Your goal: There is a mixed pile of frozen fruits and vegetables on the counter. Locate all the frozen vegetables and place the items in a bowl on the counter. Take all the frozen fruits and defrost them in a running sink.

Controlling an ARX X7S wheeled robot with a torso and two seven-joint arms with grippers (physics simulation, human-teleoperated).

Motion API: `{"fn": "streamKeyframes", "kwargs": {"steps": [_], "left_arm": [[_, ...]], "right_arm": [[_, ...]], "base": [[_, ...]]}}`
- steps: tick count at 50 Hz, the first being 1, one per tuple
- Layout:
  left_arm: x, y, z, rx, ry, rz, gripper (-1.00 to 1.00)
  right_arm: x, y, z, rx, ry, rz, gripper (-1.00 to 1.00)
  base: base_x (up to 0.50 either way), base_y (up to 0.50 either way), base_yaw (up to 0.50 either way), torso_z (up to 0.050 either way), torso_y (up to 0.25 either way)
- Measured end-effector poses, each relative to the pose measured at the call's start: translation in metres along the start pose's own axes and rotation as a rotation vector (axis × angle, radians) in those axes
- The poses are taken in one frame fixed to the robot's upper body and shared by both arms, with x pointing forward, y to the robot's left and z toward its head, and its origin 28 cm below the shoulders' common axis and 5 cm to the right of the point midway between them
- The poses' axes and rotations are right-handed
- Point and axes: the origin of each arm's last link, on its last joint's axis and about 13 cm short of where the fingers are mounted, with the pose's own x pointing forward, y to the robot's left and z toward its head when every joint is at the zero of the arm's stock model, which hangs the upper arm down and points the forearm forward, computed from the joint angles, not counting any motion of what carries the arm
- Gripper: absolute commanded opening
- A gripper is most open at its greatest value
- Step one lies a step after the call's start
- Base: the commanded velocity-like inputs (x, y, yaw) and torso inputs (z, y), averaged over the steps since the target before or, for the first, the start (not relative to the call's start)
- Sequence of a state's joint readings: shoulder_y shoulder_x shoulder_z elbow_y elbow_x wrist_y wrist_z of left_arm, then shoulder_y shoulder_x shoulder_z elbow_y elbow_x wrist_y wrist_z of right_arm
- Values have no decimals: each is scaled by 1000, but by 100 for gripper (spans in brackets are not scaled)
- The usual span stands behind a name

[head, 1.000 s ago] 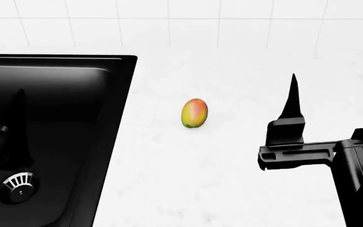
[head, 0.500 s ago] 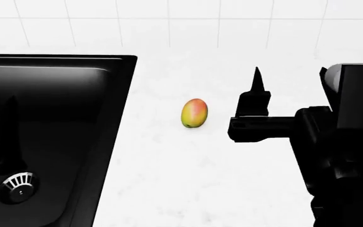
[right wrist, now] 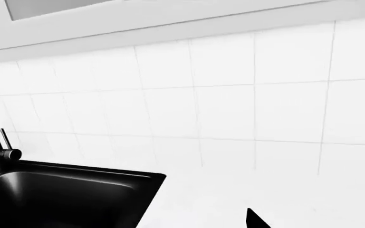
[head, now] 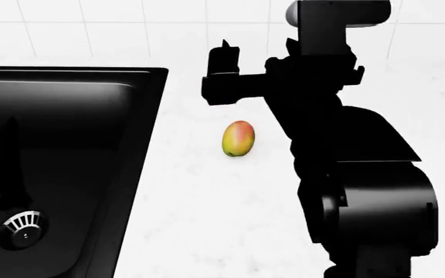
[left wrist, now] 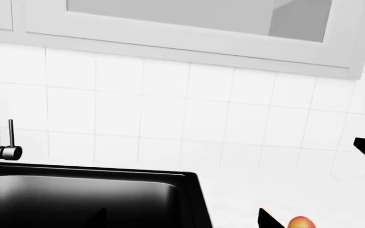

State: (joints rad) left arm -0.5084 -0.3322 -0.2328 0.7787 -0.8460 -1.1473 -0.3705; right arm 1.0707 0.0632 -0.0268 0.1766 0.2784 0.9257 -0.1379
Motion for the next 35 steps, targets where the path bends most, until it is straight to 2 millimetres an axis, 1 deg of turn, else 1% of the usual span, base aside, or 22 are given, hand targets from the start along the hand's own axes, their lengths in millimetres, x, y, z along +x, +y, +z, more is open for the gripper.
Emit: {"fn": "streamKeyframes", "kwargs": {"steps": [7,13,25,35], "left_arm": [[-1,2,-1,-5,3,4,100],[-3,3,-1,-11,2,9,100],[-6,6,-2,-22,3,15,100],[-5,5,-5,-28,7,18,100]], "right_arm": [[28,7,-8,-6,55,42,100],[43,12,-21,-6,99,67,100],[58,8,-47,-1,145,21,100],[63,3,-64,-16,155,-22,100]], "base": [[0,0,0,0,0],[0,0,0,0,0],[0,0,0,0,0],[0,0,0,0,0]]}}
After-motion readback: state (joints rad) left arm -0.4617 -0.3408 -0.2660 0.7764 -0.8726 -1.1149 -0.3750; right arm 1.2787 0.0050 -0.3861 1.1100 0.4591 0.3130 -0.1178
